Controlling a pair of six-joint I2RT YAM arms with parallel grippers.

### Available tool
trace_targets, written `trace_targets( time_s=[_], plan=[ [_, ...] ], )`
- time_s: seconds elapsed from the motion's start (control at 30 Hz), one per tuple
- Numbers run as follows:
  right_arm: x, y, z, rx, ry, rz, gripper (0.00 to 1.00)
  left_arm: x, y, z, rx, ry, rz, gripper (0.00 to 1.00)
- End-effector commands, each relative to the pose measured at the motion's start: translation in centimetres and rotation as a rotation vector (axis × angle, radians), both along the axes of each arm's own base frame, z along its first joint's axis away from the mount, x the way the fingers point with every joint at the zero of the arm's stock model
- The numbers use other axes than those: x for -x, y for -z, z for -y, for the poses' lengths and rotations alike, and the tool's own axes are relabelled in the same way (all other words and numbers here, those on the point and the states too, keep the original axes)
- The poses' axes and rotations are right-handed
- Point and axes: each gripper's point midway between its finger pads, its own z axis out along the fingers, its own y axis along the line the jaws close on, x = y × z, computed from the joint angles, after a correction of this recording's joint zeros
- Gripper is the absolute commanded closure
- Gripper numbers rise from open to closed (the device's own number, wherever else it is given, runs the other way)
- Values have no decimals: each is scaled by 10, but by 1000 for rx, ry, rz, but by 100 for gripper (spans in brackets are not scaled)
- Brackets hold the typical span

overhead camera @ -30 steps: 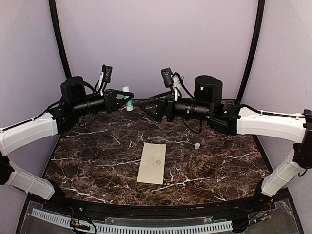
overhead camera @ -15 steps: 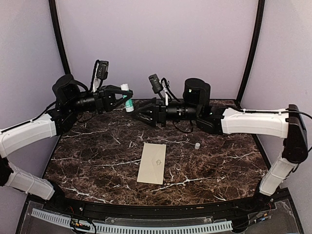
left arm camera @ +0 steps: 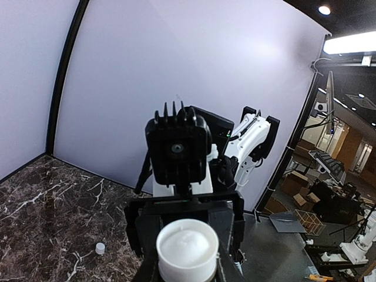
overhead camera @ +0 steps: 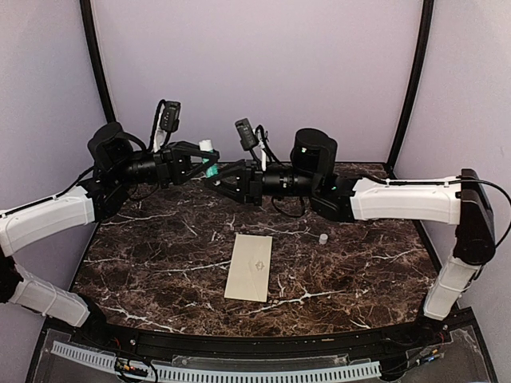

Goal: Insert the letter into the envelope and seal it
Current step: Screw the solid glue.

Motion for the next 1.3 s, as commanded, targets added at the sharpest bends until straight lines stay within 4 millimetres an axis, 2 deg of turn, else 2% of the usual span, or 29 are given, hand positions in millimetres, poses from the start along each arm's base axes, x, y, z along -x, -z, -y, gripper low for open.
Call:
trace_targets(
  time_s=[0.0, 0.27, 0.37, 0.53, 0.67, 0.93, 1.13, 1.2, 1.27],
  plan=[
    [2, -19, -4, -59, -11, 35, 73, 7, -4, -1, 14, 20, 29, 100],
    [2, -13, -3, -40, -5, 38, 82, 3, -2, -1, 9, 0, 23, 100],
    [0, -13, -2, -38, 10, 36, 90, 1, 0, -1, 3, -13, 21, 100],
    [-19, -12, -1, -4, 123, 20, 95, -15, 8, -2, -32, -106, 37, 100],
    [-44, -4, -1, 66, 277, -1, 95, -41, 26, -5, -122, -265, 33, 100],
    [-89, 5, -2, 223, 646, 15, 97, -72, 60, -7, -255, -469, -45, 100],
    [-93, 11, -16, 272, 730, 21, 95, -77, 74, -2, -270, -467, -112, 100],
    [-92, 9, -16, 266, 727, 19, 91, -77, 78, 0, -269, -456, -127, 100],
    [-89, 7, -13, 259, 721, 22, 82, -76, 79, 1, -265, -446, -139, 100]
  ],
)
